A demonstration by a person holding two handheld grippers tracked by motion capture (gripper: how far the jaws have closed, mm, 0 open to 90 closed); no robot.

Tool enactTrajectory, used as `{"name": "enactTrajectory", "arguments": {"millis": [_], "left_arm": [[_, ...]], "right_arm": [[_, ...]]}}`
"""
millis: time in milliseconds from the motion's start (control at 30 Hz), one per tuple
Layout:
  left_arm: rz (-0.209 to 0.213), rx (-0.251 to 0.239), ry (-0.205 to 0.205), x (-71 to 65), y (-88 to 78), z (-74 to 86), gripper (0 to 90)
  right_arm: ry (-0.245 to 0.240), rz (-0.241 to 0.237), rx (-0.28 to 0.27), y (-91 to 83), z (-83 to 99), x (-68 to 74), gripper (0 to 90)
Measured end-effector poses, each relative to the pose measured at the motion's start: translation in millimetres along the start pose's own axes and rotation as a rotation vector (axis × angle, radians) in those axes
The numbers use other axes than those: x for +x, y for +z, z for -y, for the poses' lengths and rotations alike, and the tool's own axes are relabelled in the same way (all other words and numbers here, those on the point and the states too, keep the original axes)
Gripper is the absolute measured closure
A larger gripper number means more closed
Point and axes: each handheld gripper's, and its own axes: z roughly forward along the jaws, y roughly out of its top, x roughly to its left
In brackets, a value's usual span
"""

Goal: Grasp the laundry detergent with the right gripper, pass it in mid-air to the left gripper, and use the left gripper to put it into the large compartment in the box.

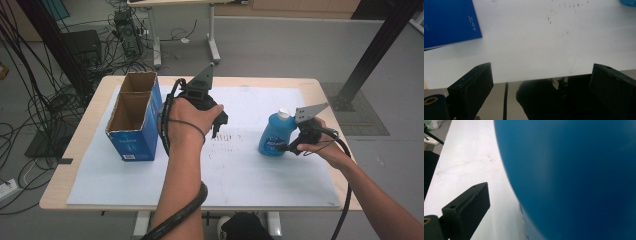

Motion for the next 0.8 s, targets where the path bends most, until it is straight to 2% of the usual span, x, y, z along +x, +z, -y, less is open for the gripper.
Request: {"name": "enactTrajectory", "arguments": {"millis": [333, 433, 700, 733, 800], "left_arm": [[0.000, 0.001, 0.000, 1.3, 0.0, 0.3, 5.5], [-0.001, 0.003, -0.001, 1.2, 0.9, -0.1, 5.5], [-0.003, 0.004, -0.003, 2.1, 2.1, -0.6, 5.4], [-0.003, 0.004, -0.003, 2.1, 2.1, -0.6, 5.5], [-0.004, 0.004, -0.003, 3.5, 1.9, -0.6, 5.4]], "right_arm": [[-0.003, 0.007, 0.002, 1.3, -0.3, -0.1, 4.1], [-0.002, 0.018, 0.001, 2.0, 0.0, -0.6, 9.3], [-0.037, 0.008, -0.005, 3.8, -1.0, -1.7, 26.2], [-0.037, 0.008, -0.005, 3.8, -1.0, -1.7, 26.2], [-0.048, 0.007, -0.005, 3.5, -1.2, -3.3, 33.8]]}}
